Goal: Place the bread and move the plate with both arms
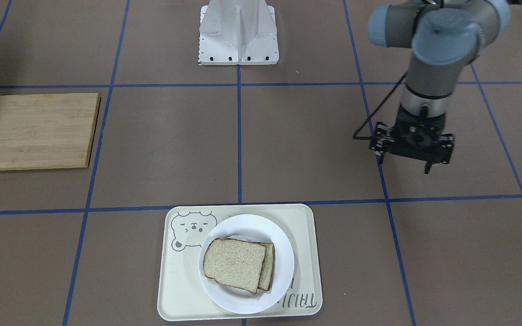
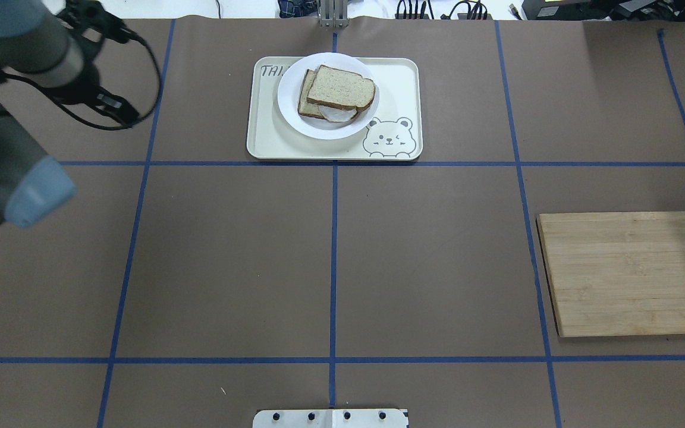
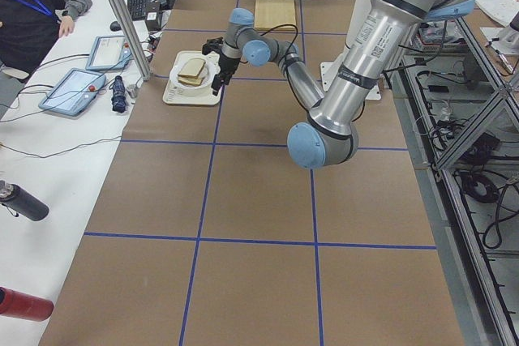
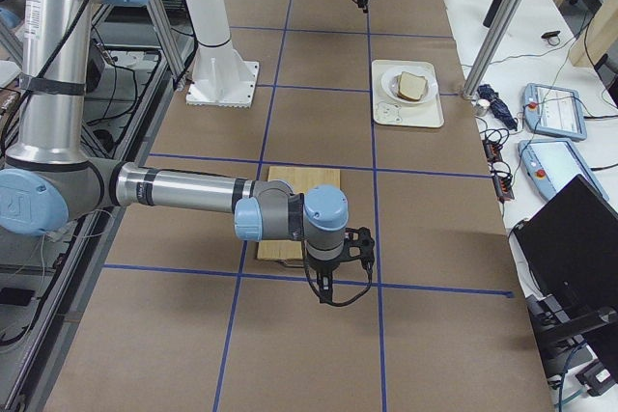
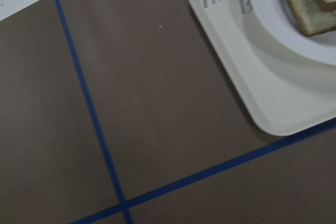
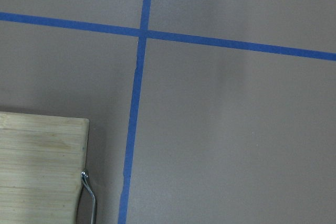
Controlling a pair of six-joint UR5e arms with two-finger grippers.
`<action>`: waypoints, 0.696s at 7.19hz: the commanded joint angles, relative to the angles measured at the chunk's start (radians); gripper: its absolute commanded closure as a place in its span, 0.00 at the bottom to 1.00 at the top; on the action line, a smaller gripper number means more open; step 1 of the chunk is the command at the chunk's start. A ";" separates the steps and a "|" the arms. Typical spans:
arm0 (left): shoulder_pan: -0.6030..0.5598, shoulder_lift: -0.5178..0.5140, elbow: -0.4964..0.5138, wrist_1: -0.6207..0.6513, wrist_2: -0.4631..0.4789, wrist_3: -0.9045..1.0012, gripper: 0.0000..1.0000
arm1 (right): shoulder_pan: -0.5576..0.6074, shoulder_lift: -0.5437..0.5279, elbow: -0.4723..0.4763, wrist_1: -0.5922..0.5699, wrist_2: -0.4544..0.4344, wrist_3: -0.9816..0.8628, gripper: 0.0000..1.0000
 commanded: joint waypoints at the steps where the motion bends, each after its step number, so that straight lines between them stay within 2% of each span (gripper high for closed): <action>1: -0.238 0.128 0.078 0.000 -0.144 0.315 0.02 | 0.000 0.002 0.000 0.000 0.000 -0.002 0.00; 3: -0.367 0.210 0.169 -0.016 -0.275 0.392 0.02 | -0.001 0.001 0.000 0.000 0.000 -0.002 0.00; 5: -0.494 0.365 0.181 -0.111 -0.361 0.503 0.02 | 0.000 0.001 0.000 0.000 0.002 -0.005 0.00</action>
